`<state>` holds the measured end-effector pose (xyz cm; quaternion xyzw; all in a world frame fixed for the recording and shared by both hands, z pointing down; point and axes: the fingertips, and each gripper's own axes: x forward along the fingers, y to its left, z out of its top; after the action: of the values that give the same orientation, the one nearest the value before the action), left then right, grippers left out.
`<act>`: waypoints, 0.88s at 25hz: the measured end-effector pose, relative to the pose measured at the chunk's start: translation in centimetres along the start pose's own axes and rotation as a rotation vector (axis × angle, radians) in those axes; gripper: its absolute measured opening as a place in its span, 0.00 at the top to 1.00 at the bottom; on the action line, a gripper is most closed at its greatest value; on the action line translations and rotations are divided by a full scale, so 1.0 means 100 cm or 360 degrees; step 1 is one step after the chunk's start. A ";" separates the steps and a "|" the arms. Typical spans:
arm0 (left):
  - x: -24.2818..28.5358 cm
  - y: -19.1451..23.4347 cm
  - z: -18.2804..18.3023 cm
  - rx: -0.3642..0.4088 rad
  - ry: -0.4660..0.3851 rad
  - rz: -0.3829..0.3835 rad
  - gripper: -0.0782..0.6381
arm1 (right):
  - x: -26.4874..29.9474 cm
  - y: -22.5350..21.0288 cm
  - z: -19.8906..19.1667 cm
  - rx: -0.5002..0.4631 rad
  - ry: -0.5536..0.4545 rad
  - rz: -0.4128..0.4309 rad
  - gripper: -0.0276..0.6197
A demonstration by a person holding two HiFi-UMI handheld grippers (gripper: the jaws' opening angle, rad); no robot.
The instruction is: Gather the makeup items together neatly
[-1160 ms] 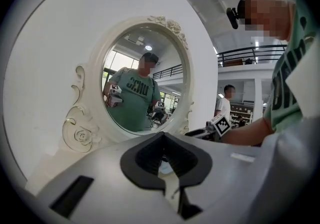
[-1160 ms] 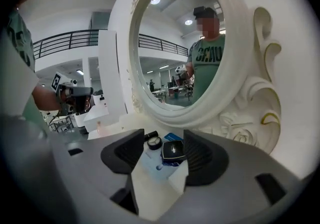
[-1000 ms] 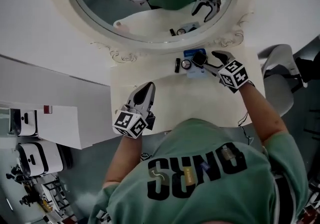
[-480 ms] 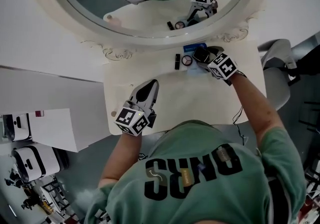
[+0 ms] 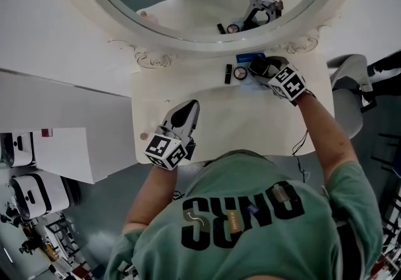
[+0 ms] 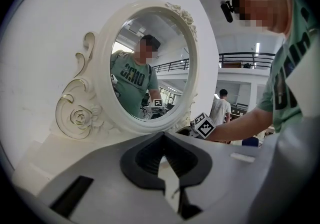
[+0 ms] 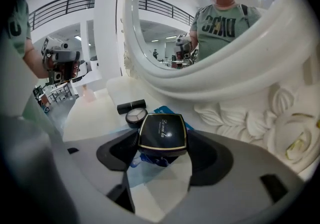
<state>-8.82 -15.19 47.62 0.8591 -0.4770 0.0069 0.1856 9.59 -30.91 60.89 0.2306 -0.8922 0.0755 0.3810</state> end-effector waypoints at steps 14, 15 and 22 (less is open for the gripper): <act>-0.077 0.019 0.018 0.0009 -0.0168 0.0182 0.88 | -0.027 0.183 0.119 -0.0483 -0.0260 0.0511 0.49; -0.087 0.024 0.016 0.0001 -0.0176 0.0213 0.88 | -0.016 0.202 0.120 -0.0515 -0.0248 0.0566 0.49; -0.158 0.058 -0.011 -0.0080 -0.0188 0.0426 0.88 | 0.074 0.296 0.092 -0.0718 -0.0066 0.0779 0.49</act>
<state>-21.99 -4.64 47.49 0.7817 -0.5975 -0.0310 0.1761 -14.71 -10.31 60.94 -0.0792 -0.9229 -0.0392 0.3747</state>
